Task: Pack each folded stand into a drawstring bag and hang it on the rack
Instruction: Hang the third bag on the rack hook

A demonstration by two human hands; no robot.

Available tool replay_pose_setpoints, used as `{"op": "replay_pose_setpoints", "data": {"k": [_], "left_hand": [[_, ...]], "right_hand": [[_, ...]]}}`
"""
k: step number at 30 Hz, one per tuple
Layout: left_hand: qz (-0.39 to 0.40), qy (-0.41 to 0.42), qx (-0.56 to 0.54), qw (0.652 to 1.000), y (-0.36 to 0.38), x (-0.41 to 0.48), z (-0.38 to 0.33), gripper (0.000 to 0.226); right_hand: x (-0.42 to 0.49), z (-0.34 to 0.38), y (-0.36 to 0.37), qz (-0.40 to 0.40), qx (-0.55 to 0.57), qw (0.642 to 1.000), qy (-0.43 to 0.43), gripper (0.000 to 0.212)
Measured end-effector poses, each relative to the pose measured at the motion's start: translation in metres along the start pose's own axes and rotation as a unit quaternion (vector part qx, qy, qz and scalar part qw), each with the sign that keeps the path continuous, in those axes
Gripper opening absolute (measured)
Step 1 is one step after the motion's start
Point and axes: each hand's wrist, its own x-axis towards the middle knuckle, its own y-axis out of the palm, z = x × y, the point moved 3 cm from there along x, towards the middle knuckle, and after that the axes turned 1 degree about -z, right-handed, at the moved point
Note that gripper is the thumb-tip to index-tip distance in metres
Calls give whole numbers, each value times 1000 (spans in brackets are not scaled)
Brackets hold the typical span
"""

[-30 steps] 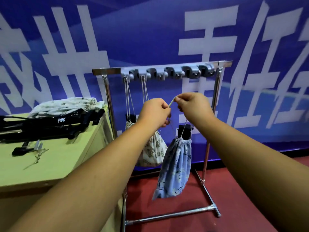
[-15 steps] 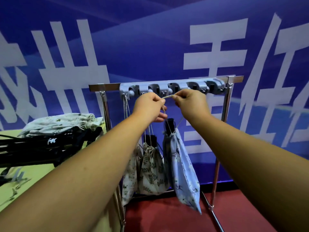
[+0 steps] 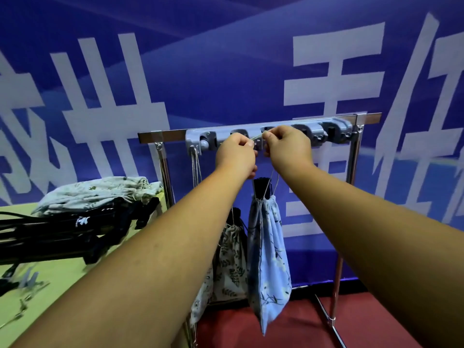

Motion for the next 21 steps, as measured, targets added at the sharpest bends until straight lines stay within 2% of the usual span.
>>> {"op": "replay_pose_setpoints", "data": {"k": [3, 7, 12, 14, 18, 21], "left_hand": [[-9, -13, -30, 999, 2, 0, -1, 18], [28, -120, -1, 992, 2, 2, 13, 19], [56, -38, 161, 985, 1, -11, 18, 24], [79, -21, 202, 976, -3, -20, 16, 18], [141, -50, 233, 961, -24, -45, 16, 17], [161, -69, 220, 960, -50, -71, 18, 19]], "right_hand": [[3, 3, 2, 8, 14, 1000, 26, 24], [1, -6, 11, 74, 5, 995, 64, 26], [-15, -17, 13, 102, -21, 991, 86, 28], [-21, -18, 10, 121, -85, 985, 92, 24], [-50, 1, -2, 181, -245, 949, 77, 25], [-69, 11, -5, 190, -243, 947, 90, 26]]}}
